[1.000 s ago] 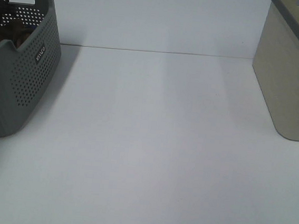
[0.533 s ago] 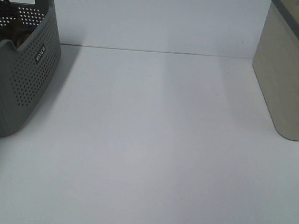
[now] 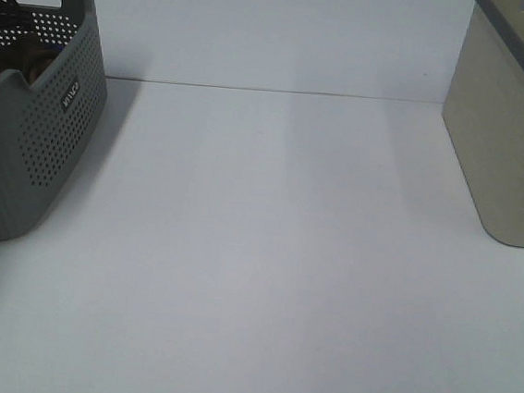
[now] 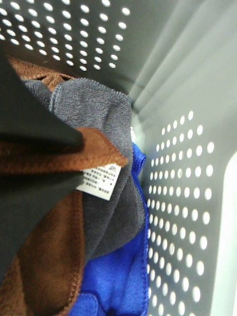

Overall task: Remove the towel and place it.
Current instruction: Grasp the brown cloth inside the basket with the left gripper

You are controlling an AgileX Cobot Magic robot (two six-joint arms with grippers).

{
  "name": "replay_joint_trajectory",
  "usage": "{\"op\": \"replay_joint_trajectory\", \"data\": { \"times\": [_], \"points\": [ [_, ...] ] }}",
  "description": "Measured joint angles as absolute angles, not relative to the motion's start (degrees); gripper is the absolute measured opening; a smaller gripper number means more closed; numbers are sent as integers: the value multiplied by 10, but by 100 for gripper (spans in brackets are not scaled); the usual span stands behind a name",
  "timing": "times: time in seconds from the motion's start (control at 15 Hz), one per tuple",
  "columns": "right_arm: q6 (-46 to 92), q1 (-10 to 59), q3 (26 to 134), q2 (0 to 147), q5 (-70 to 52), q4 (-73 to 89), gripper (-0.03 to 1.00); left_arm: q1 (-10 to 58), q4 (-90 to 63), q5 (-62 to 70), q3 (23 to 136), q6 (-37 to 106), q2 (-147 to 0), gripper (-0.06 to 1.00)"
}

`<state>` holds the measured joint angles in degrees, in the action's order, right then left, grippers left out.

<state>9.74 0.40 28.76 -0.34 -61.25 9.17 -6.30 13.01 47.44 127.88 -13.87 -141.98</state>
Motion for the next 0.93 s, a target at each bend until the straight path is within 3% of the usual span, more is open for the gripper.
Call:
{"op": "replay_joint_trajectory", "data": {
  "times": [0.2, 0.93],
  "points": [
    [97, 4, 288, -3, -612, 92, 73, -63, 131, 474, 1279, -119, -1420, 1],
    [97, 4, 288, -3, -612, 92, 73, -57, 79, 501, 1279, -69, -1309, 0]
  ]
}}
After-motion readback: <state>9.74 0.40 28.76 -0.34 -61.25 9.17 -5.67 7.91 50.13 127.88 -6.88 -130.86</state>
